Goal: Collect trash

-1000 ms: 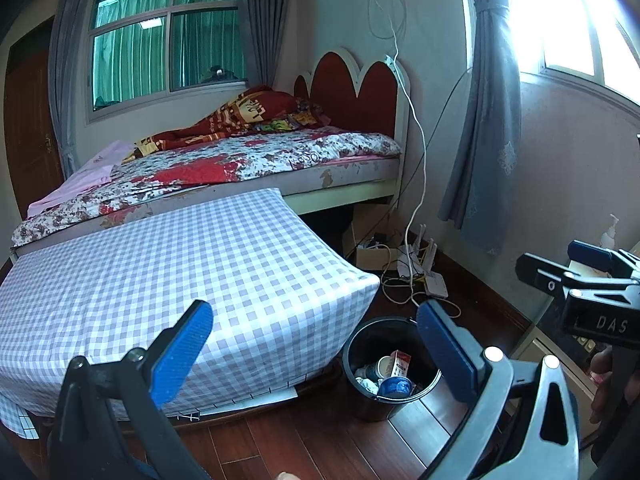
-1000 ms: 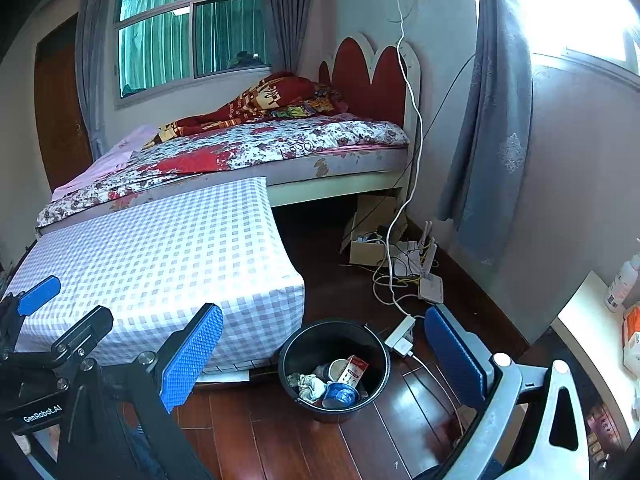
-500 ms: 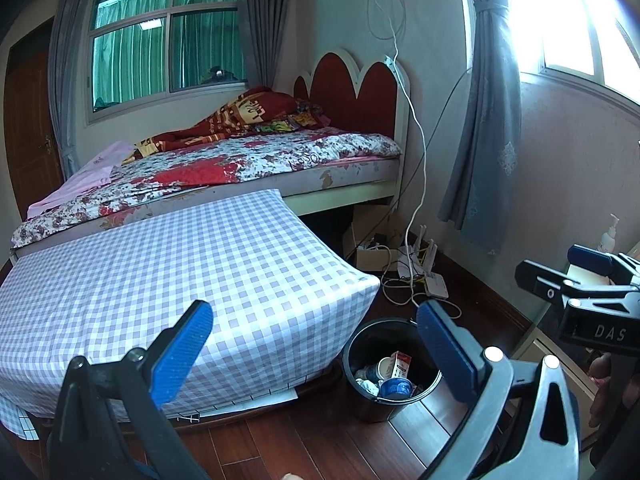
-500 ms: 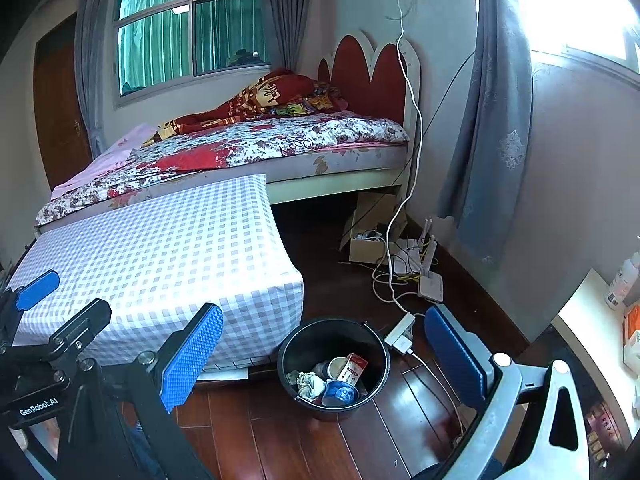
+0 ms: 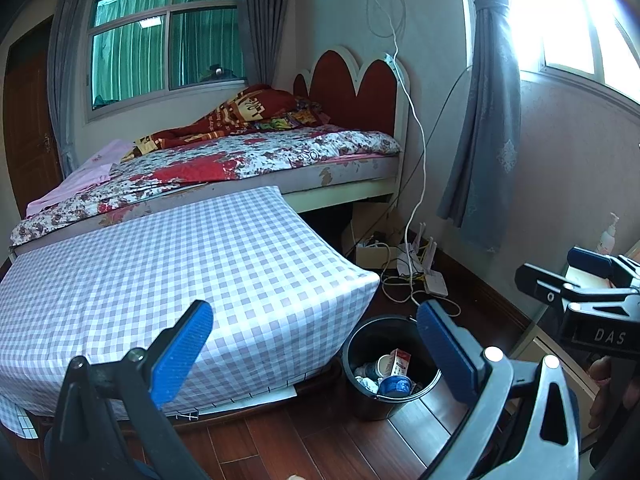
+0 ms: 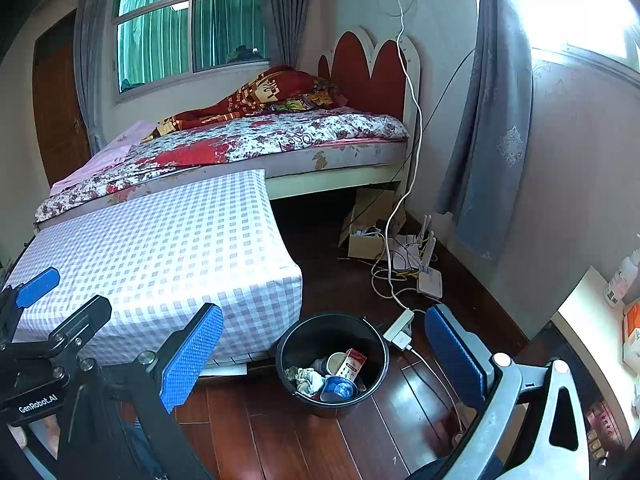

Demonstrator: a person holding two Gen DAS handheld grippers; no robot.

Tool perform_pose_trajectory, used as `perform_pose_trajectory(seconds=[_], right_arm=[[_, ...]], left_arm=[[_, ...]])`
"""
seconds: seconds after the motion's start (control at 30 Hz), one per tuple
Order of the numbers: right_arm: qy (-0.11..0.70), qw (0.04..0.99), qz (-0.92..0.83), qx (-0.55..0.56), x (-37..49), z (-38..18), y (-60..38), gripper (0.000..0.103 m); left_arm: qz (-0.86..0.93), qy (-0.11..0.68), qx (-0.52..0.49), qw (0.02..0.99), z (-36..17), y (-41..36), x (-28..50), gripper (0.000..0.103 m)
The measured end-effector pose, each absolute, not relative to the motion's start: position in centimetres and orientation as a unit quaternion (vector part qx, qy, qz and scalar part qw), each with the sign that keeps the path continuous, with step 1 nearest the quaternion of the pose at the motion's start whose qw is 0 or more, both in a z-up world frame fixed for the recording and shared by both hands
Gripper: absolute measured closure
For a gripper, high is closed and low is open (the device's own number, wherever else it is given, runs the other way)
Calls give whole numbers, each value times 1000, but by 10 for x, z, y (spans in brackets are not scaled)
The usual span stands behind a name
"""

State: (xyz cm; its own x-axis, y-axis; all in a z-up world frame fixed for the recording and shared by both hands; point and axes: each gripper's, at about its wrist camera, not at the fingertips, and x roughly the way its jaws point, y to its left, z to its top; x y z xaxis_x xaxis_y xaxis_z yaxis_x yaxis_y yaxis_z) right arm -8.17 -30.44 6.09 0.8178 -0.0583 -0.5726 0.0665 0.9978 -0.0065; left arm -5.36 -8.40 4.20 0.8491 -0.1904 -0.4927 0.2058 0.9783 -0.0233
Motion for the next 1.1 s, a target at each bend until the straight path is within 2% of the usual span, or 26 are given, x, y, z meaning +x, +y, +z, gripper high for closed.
perform_pose_trajectory(seconds=[1.1], right_arm=[[302, 953, -34, 6, -86, 54, -304, 1]], left_arm=[[-107, 259, 15, 960, 39, -86, -52, 1]])
